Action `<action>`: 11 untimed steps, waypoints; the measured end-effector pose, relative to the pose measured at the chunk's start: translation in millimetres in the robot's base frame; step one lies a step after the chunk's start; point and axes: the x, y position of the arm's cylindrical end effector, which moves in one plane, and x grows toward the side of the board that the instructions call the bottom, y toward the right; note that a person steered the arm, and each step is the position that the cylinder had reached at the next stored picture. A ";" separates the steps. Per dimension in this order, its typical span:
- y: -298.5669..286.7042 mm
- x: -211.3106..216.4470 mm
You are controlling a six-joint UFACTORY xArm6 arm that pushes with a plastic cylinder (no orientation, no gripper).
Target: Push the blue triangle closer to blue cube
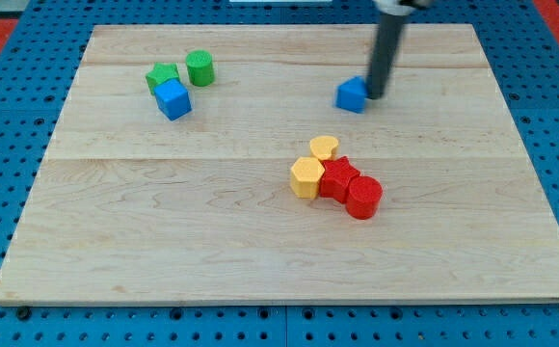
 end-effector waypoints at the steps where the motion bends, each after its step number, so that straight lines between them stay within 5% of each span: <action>1: -93.4 -5.0; 3: -24.9 25.3; 9: -195.8 23.0; 11: -176.7 39.8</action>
